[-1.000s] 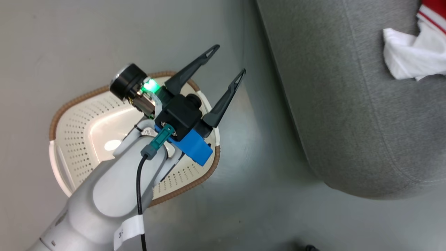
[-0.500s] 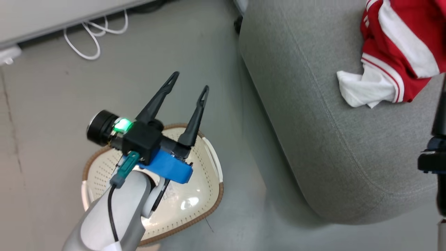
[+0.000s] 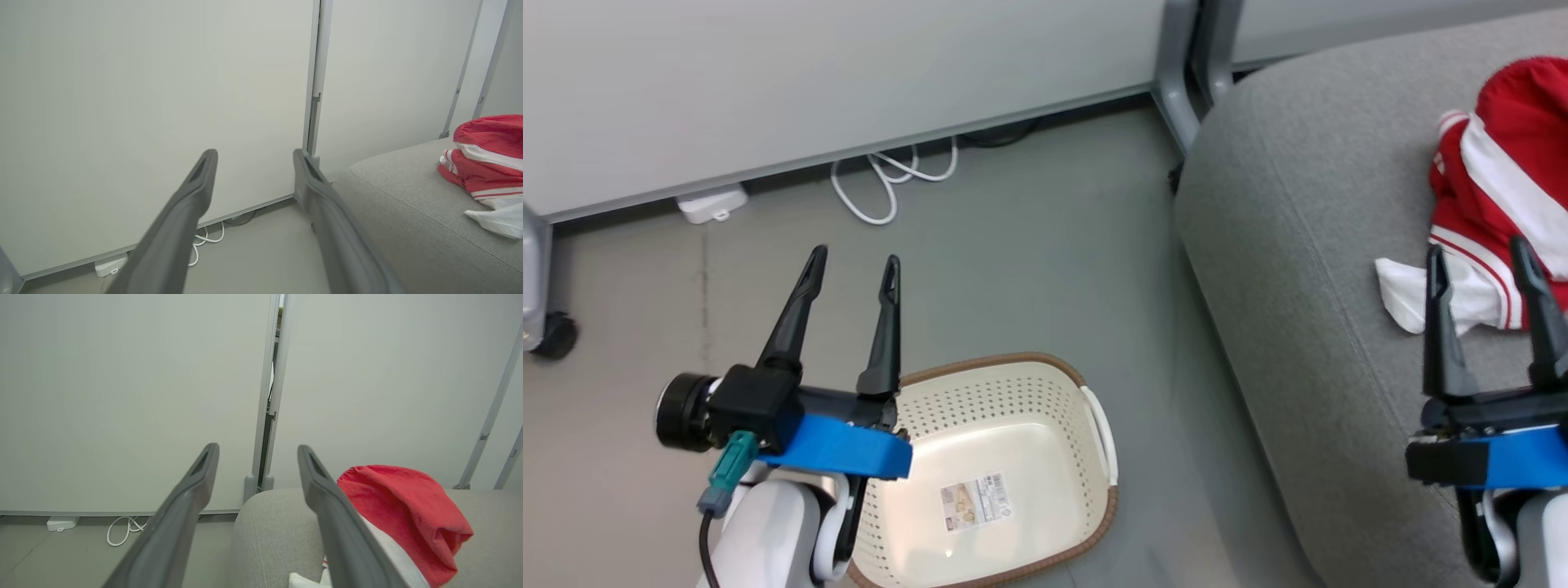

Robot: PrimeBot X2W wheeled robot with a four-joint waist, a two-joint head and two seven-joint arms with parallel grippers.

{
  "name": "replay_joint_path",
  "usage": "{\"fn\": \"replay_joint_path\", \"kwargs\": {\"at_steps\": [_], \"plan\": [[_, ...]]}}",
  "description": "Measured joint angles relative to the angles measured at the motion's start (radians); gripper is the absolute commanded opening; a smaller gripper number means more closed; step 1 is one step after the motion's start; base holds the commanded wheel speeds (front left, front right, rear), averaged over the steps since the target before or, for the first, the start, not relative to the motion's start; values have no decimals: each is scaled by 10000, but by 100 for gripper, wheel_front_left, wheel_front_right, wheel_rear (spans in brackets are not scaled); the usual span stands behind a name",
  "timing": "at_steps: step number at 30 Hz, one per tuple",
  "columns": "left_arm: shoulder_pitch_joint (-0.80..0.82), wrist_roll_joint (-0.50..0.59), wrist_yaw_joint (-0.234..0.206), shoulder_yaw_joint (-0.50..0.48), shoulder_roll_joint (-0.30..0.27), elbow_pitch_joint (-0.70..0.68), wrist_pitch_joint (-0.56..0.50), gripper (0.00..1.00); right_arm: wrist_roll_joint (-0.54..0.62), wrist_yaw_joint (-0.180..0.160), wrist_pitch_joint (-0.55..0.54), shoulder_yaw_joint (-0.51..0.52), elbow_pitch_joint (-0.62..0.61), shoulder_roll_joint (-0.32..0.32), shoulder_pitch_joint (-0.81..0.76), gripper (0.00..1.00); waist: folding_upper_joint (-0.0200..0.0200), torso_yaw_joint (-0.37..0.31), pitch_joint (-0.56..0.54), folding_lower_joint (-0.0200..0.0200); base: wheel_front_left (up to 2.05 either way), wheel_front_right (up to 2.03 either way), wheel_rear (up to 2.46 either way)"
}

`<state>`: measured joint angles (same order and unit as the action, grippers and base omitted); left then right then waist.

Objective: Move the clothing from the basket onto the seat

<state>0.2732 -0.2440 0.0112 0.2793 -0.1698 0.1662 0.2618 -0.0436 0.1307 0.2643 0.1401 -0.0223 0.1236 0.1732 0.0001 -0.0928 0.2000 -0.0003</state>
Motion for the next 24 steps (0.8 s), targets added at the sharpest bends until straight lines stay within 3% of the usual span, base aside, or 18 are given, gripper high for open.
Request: {"fn": "replay_joint_path", "kwargs": {"at_steps": [10, 24], "plan": [[-1126, 420, 579, -1655, 610, 102, 0, 100, 54, 0, -2, -426, 554, -380, -549, 100, 0, 907, -730, 1, 0, 0, 0], [-1878, 947, 1058, -2533, 1095, 575, 0, 100, 73, 0, -2, -836, 2090, -644, -746, 100, -1, 1608, -1504, 2, 0, 0, 0]]}}
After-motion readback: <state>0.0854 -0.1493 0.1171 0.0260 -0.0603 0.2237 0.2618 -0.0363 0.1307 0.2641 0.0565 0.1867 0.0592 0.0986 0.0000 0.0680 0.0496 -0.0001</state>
